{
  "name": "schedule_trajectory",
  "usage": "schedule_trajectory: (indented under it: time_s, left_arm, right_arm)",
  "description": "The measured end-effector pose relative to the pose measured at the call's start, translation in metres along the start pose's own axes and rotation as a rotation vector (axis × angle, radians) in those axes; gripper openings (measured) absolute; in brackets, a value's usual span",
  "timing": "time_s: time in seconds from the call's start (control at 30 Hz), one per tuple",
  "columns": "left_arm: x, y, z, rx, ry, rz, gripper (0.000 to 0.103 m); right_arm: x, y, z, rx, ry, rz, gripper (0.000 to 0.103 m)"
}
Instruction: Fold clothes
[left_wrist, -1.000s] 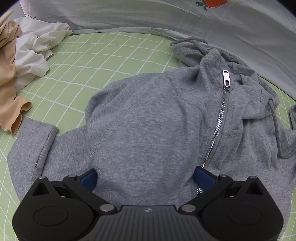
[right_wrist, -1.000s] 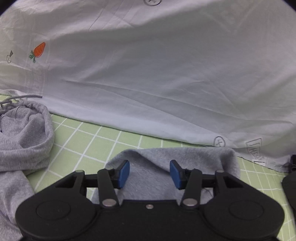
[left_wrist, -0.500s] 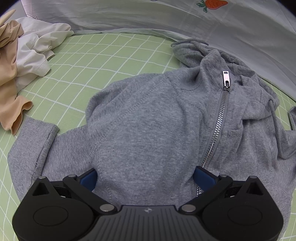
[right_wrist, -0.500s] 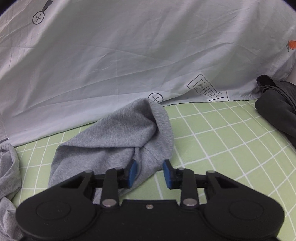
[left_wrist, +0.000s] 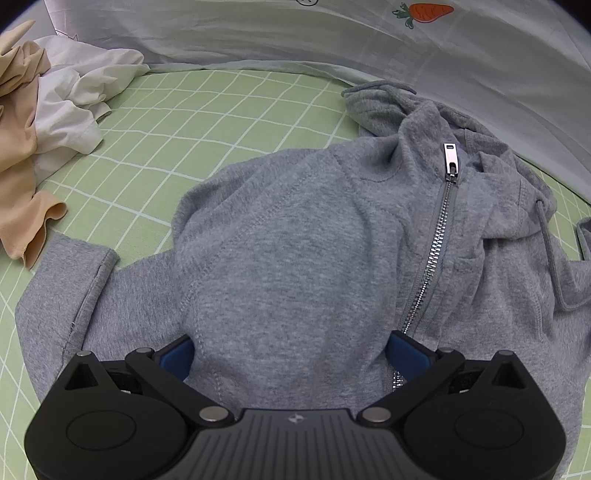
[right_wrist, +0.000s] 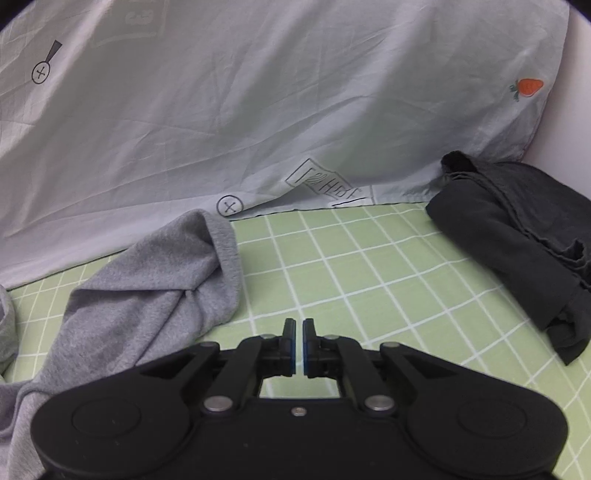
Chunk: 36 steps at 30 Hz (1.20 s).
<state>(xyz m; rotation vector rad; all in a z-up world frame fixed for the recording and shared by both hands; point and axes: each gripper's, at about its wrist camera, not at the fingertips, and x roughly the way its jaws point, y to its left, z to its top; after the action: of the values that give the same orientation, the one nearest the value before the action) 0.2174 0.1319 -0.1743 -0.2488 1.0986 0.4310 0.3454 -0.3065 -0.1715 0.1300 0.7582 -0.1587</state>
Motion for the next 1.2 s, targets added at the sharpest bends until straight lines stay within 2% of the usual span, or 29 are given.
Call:
schedule_trajectory:
  time_s: [0.07,0.13,0.2,0.33,0.37,0.43,0.47,0.57,0.7,0.9,0.97,1.03,1.1,1.17,1.2]
  left_arm:
    - [0.0,0.0,0.0,0.002,0.0,-0.001,0.103]
    - [0.0,0.0,0.0,0.002,-0.004,-0.001,0.103]
    - [0.0,0.0,-0.001,0.002,-0.008,-0.001,0.103]
    - [0.0,0.0,-0.001,0.002,-0.008,-0.001,0.103]
    - [0.0,0.0,-0.001,0.002,-0.009,0.0,0.103]
    - [0.0,0.0,-0.001,0.004,-0.011,-0.001,0.103]
    - [0.0,0.0,-0.001,0.004,-0.012,-0.001,0.103]
    - [0.0,0.0,-0.001,0.005,-0.011,-0.001,0.103]
    - [0.0,-0.001,-0.001,0.005,-0.009,-0.001,0.103]
    - [0.0,0.0,0.0,0.008,0.001,-0.002,0.103]
    - [0.0,-0.001,0.0,0.007,0.004,-0.002,0.103]
    - [0.0,0.0,0.0,0.006,0.003,-0.002,0.103]
    - [0.0,0.0,-0.001,0.005,0.003,-0.001,0.103]
    - [0.0,0.0,0.0,0.004,0.007,-0.001,0.103]
    - [0.0,0.0,0.0,0.004,0.009,0.0,0.103]
  right_arm:
    - [0.011,0.01,0.0,0.039,0.018,0.055,0.007]
    - [0.02,0.021,0.001,0.06,0.024,0.088,0.019]
    - [0.027,0.03,0.004,0.05,0.022,0.075,0.028]
    - [0.038,0.036,0.011,0.063,0.018,0.068,0.029]
    - [0.039,0.036,0.011,0.059,0.016,0.067,0.027]
    - [0.039,0.034,0.013,0.047,0.009,0.061,0.01]
    - [0.037,0.032,0.013,0.046,0.006,0.057,0.009]
    - [0.015,0.021,0.011,0.032,-0.041,-0.023,0.007]
    - [-0.03,-0.013,0.004,-0.038,-0.112,-0.177,0.006]
    - [-0.091,-0.087,-0.006,-0.146,-0.097,-0.399,0.006]
    - [-0.105,-0.111,-0.01,-0.141,-0.086,-0.425,0.006]
    - [-0.109,-0.13,-0.016,-0.103,-0.062,-0.408,0.006]
    - [-0.101,-0.138,-0.024,-0.099,-0.001,-0.392,0.008]
    - [-0.099,-0.135,-0.033,-0.107,0.009,-0.405,0.015]
    - [-0.1,-0.13,-0.039,-0.111,0.008,-0.401,0.029]
